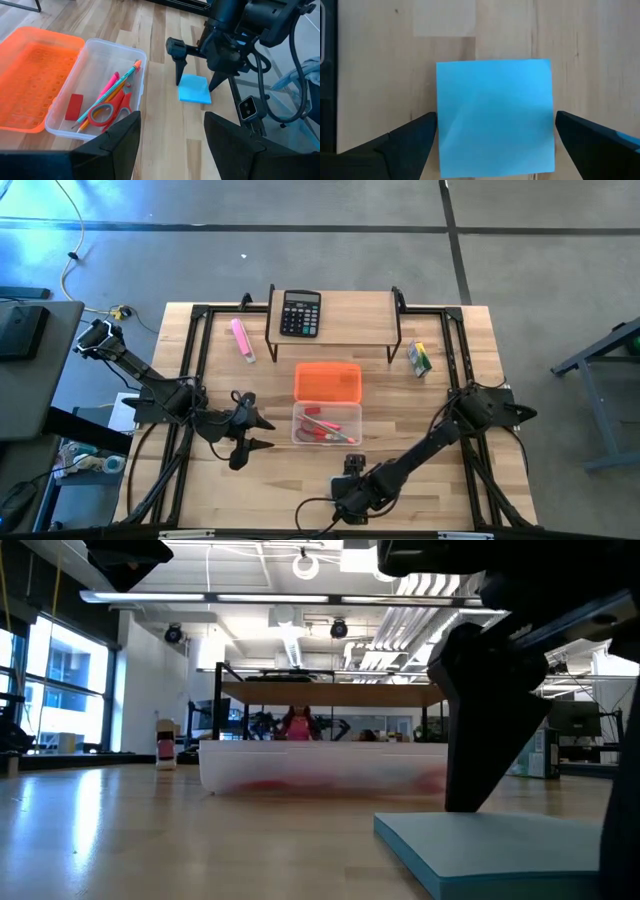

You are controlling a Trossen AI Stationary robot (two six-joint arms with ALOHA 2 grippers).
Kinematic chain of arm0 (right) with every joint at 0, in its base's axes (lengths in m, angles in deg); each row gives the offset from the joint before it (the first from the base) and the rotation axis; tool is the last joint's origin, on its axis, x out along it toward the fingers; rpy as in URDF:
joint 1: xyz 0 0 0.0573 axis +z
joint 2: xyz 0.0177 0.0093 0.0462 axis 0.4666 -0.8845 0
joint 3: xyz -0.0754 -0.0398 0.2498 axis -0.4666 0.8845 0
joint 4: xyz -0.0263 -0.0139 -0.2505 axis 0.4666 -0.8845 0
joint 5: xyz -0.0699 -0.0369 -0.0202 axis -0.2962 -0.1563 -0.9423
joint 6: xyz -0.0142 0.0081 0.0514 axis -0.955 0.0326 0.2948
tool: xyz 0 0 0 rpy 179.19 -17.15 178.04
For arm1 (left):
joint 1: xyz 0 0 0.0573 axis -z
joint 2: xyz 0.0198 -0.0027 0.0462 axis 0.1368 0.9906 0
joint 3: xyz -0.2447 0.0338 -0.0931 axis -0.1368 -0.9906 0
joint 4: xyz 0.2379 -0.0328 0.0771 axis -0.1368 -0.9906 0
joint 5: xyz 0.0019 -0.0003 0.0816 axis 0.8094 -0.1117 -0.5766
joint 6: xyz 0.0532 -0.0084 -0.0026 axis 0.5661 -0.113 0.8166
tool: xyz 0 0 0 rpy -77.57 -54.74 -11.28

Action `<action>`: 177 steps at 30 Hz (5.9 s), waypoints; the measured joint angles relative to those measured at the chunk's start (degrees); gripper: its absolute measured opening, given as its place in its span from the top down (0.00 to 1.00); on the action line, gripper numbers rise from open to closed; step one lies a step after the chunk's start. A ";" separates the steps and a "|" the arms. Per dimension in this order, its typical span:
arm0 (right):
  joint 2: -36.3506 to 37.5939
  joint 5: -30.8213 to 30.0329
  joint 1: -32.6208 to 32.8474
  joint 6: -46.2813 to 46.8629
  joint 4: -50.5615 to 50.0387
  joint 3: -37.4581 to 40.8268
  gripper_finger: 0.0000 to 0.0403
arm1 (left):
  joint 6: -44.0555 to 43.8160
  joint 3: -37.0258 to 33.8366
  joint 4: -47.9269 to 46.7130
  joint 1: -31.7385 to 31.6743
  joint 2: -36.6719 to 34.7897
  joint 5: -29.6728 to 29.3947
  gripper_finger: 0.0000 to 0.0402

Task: Pack school essentials
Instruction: Put the blue sticky notes into the supply box, then put the pack of crayons into the supply box

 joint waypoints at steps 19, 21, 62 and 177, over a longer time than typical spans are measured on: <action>-1.53 2.17 -0.84 2.18 -0.38 -0.24 0.04 | 0.00 0.00 0.00 0.00 -0.02 0.00 0.48; -1.57 1.65 -0.78 2.89 -0.51 -0.22 0.07 | -0.01 0.00 0.00 0.00 -0.02 0.00 0.48; 9.89 -8.58 -6.30 2.63 -14.61 0.07 0.15 | -0.02 -0.02 0.01 -0.01 -0.02 -0.01 0.48; 54.22 -15.11 -69.78 -4.55 -46.04 5.89 0.09 | -12.06 -0.02 0.02 -7.08 -0.02 -5.01 0.48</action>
